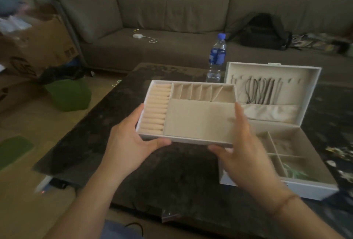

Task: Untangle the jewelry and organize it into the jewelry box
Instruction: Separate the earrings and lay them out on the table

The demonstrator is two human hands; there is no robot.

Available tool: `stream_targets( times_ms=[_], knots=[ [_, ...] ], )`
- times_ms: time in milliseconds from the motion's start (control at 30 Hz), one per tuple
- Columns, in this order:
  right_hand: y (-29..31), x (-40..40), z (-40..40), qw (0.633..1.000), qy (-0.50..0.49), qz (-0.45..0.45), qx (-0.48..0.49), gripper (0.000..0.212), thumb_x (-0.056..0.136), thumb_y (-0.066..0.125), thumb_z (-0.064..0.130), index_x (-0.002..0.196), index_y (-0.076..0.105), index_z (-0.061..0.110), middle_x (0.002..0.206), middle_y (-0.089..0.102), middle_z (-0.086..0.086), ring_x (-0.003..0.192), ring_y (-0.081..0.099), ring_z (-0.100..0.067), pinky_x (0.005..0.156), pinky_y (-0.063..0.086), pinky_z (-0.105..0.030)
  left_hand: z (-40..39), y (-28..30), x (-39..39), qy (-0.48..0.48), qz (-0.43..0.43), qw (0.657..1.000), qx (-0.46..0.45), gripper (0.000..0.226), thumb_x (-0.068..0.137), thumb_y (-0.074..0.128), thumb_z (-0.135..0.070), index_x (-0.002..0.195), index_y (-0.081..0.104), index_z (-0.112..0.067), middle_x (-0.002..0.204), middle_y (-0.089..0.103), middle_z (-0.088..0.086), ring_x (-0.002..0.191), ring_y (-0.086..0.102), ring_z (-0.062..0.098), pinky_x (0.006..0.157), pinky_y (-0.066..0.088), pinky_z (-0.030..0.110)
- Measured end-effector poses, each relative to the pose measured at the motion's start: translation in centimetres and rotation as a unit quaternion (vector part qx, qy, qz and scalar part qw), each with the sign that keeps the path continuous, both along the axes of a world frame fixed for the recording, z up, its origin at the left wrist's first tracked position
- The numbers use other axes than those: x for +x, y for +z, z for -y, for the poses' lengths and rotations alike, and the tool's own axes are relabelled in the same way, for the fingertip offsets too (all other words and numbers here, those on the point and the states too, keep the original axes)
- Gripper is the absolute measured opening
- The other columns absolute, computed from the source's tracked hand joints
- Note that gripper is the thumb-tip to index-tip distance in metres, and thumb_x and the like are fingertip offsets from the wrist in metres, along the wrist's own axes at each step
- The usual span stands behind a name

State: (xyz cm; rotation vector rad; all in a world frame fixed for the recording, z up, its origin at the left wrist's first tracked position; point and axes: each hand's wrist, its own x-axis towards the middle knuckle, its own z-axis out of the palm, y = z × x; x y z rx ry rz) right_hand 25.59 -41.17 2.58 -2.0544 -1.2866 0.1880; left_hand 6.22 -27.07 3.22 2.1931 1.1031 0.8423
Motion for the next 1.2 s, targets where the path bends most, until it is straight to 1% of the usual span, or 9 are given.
stream_targets(
  times_ms=[67, 133, 233, 400, 700, 833, 1000, 1100, 1200],
  knots=[
    [0.7, 2.9, 2.9, 0.999, -0.028, -0.001, -0.024, 0.112, 0.081, 0.072, 0.037, 0.151, -0.016, 0.039, 0.160, 0.022, 0.003, 0.140, 0.033, -0.019, 0.111, 0.036, -0.044, 1.8, 0.2, 3.1, -0.035, -0.003, 0.999, 0.012, 0.078, 0.067, 0.084, -0.047, 0.135, 0.045, -0.044, 0.123, 0.057, -0.029, 0.111, 0.053, -0.014, 0.094, 0.047, 0.015],
    [0.9, 6.1, 5.6, 0.996, -0.066, -0.006, -0.056, 0.109, 0.080, 0.073, 0.035, 0.154, -0.007, 0.036, 0.156, 0.030, -0.001, 0.135, 0.041, -0.023, 0.107, 0.042, -0.046, 3.8, -0.3, 6.5, -0.058, -0.006, 0.998, 0.025, 0.086, 0.071, 0.080, -0.052, 0.146, 0.039, -0.039, 0.129, 0.059, -0.023, 0.117, 0.054, -0.009, 0.100, 0.049, 0.022],
    [0.3, 10.4, 9.4, 0.989, -0.107, -0.007, -0.103, 0.105, 0.079, 0.077, 0.034, 0.155, 0.005, 0.032, 0.151, 0.040, -0.002, 0.130, 0.046, -0.026, 0.103, 0.042, -0.044, 6.9, -1.6, 10.5, -0.082, -0.002, 0.997, 0.010, 0.086, 0.074, 0.077, -0.052, 0.148, 0.036, -0.037, 0.133, 0.057, -0.022, 0.119, 0.052, -0.009, 0.105, 0.047, 0.025],
    [-1.5, 14.5, 13.2, 0.979, -0.132, 0.006, -0.156, 0.103, 0.077, 0.079, 0.037, 0.156, 0.013, 0.027, 0.150, 0.043, -0.005, 0.123, 0.053, -0.028, 0.092, 0.042, -0.036, 10.4, -3.6, 13.5, -0.089, -0.047, 0.995, -0.027, 0.087, 0.078, 0.072, -0.057, 0.151, 0.028, -0.039, 0.130, 0.048, -0.027, 0.118, 0.037, -0.010, 0.106, 0.036, 0.019],
    [-4.7, 15.2, 14.0, 0.984, -0.069, -0.060, -0.151, 0.090, 0.087, 0.056, 0.050, 0.153, -0.004, 0.038, 0.161, 0.015, 0.013, 0.144, 0.025, -0.013, 0.111, 0.027, -0.027, 11.2, -5.5, 13.6, -0.086, -0.109, 0.988, -0.063, 0.101, 0.064, 0.044, -0.074, 0.154, 0.017, -0.038, 0.152, 0.036, -0.021, 0.138, 0.036, 0.000, 0.114, 0.035, 0.024],
    [-5.2, 15.8, 14.3, 0.985, -0.047, 0.017, -0.164, 0.098, 0.076, 0.031, 0.083, 0.155, 0.000, 0.034, 0.158, 0.003, 0.020, 0.141, 0.012, 0.003, 0.116, 0.013, -0.021, 11.3, -5.7, 13.3, -0.081, -0.156, 0.984, -0.023, 0.104, 0.064, 0.031, -0.078, 0.156, 0.009, -0.036, 0.157, 0.027, -0.020, 0.141, 0.032, 0.002, 0.117, 0.030, 0.023],
    [-5.1, 15.6, 14.4, 0.983, -0.052, 0.044, -0.173, 0.095, 0.078, 0.034, 0.078, 0.155, -0.003, 0.035, 0.149, -0.009, 0.029, 0.135, -0.002, 0.011, 0.108, 0.005, -0.011, 11.3, -5.9, 13.2, -0.090, -0.192, 0.977, -0.003, 0.104, 0.063, 0.009, -0.084, 0.156, -0.001, -0.037, 0.163, 0.004, -0.022, 0.146, 0.020, 0.002, 0.121, 0.020, 0.024],
    [-5.4, 15.6, 14.4, 0.986, -0.050, 0.044, -0.151, 0.086, 0.082, 0.020, 0.080, 0.154, -0.002, 0.039, 0.149, -0.015, 0.036, 0.140, -0.001, 0.010, 0.108, 0.010, -0.013, 11.0, -7.0, 13.3, -0.097, -0.186, 0.978, 0.004, 0.109, 0.061, -0.011, -0.094, 0.155, -0.001, -0.039, 0.161, -0.012, -0.024, 0.149, 0.007, 0.001, 0.123, 0.014, 0.026],
    [-6.0, 15.8, 14.3, 0.986, -0.048, 0.059, -0.146, 0.081, 0.083, 0.009, 0.083, 0.153, -0.001, 0.044, 0.153, -0.020, 0.035, 0.145, -0.004, 0.005, 0.111, 0.018, -0.023, 10.5, -8.5, 13.5, -0.131, -0.175, 0.975, 0.041, 0.101, 0.075, -0.002, -0.093, 0.156, 0.014, -0.034, 0.165, -0.001, -0.016, 0.151, 0.010, 0.009, 0.122, 0.021, 0.040]
  ],
)
